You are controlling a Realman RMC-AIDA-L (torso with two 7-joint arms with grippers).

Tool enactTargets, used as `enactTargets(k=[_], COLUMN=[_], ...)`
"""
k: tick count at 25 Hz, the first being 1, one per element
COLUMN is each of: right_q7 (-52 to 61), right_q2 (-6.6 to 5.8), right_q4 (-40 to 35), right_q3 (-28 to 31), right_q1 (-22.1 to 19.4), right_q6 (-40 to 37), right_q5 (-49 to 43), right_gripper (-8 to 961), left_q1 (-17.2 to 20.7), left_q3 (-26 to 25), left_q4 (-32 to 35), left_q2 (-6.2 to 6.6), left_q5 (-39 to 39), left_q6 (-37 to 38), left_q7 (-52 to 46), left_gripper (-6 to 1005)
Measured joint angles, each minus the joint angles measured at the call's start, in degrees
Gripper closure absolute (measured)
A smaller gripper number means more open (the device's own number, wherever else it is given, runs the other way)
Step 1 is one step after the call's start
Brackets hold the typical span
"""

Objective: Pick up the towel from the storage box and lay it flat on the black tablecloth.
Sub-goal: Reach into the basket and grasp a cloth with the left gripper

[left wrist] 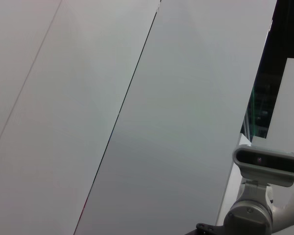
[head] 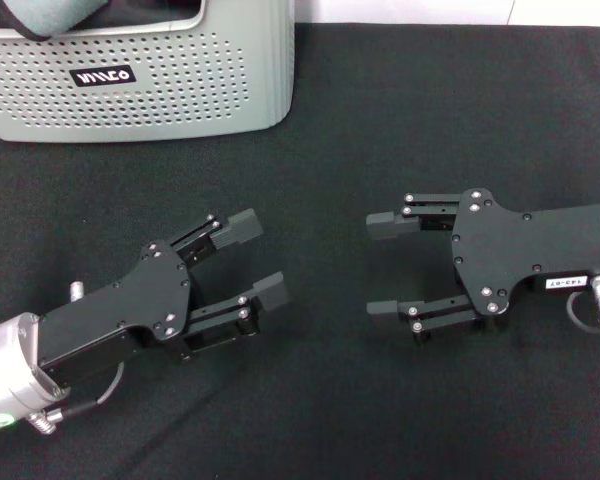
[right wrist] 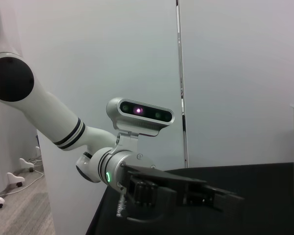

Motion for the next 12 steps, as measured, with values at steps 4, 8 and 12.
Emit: enactTargets(k=[4, 8, 12], right_q7=[0.0, 0.0, 0.0], right_q2=[0.03, 0.05, 0.06], right_q4=[-0.1, -0.2, -0.3], right_q3=[0.0, 0.0, 0.0], right_q1=[0.0, 0.0, 0.0], right_q6=[0.0, 0.0, 0.1], right_q5=[0.1, 0.1, 0.1], right_gripper=[153, 153, 153], left_q1=[0.0, 0.0, 0.0], left_q3=[0.0, 0.0, 0.0], left_q4=[0.0, 0.0, 0.0], left_q2=[-0.02, -0.02, -0.02], left_q5=[-0.2, -0.3, -0.4], left_q6=[0.0, 0.1, 0.1], left_q7=[0.0, 0.0, -0.1], left_gripper=[130, 136, 142])
